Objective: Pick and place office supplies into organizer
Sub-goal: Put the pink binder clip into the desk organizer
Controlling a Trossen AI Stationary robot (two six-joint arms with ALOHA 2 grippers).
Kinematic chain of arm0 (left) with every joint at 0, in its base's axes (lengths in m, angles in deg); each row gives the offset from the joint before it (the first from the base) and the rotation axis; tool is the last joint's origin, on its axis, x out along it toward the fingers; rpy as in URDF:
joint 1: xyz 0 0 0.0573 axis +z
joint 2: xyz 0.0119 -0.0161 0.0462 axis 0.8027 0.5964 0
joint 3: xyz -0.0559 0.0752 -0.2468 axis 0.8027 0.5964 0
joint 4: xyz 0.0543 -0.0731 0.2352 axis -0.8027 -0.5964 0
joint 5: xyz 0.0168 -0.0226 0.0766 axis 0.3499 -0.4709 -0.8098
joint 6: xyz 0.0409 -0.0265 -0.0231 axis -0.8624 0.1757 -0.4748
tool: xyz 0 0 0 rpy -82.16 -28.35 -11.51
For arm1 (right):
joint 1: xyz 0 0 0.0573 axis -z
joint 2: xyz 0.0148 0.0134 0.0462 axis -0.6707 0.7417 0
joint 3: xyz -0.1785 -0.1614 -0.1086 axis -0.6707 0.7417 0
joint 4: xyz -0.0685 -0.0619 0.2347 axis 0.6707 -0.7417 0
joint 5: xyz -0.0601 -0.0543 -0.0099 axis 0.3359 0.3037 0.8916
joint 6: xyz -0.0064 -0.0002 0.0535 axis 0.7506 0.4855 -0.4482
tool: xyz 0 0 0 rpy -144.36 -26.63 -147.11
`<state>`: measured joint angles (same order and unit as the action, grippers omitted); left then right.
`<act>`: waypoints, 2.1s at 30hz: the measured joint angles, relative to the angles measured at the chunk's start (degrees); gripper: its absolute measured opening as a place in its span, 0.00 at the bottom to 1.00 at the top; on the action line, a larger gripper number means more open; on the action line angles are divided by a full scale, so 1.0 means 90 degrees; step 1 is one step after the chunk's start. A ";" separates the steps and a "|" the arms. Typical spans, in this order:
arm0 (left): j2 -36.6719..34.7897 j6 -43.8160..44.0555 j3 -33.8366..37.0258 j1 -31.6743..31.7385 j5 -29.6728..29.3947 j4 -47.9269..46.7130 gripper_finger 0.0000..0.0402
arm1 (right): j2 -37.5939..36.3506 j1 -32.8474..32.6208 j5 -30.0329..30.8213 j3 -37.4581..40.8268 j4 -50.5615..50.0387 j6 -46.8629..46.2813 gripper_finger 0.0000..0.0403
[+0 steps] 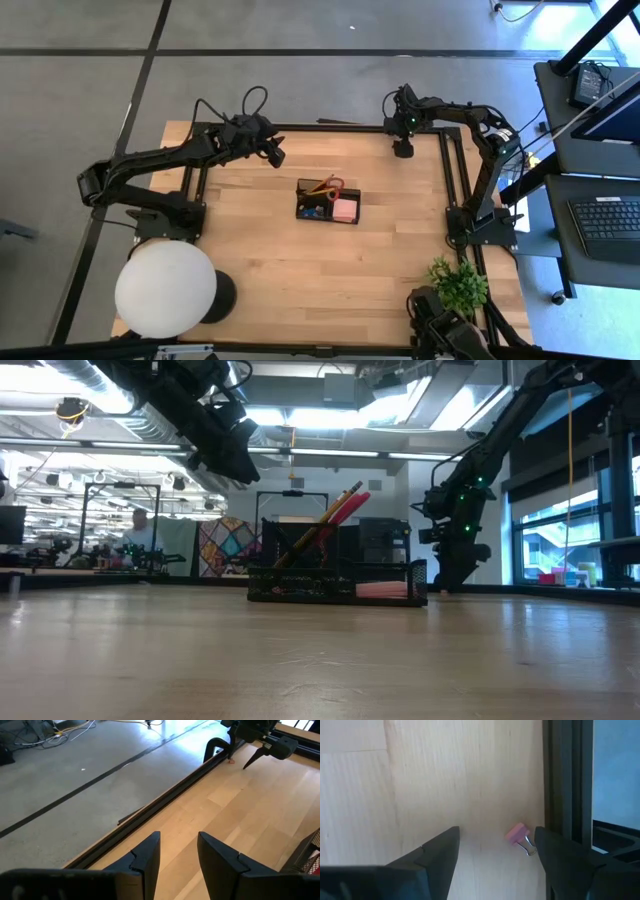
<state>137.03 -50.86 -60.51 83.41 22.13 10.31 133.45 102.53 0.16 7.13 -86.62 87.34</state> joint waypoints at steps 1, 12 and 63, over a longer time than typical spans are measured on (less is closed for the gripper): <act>0.0001 0.0000 0.0000 0.0000 -0.0001 0.0000 0.31 | 0.0000 0.0002 -0.0001 0.0000 -0.0004 -0.0014 0.65; 0.0001 0.0003 0.0000 0.0000 -0.0002 0.0000 0.31 | 0.0000 0.0000 -0.0015 0.0000 -0.0084 -0.0040 0.55; 0.0001 0.0157 0.0000 -0.0002 0.0478 -0.0051 0.31 | -0.0027 -0.1232 0.0195 -0.0002 -0.0567 -0.1181 0.10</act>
<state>137.04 -49.44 -60.51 83.39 26.43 9.85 133.21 91.44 1.91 7.11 -91.72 76.71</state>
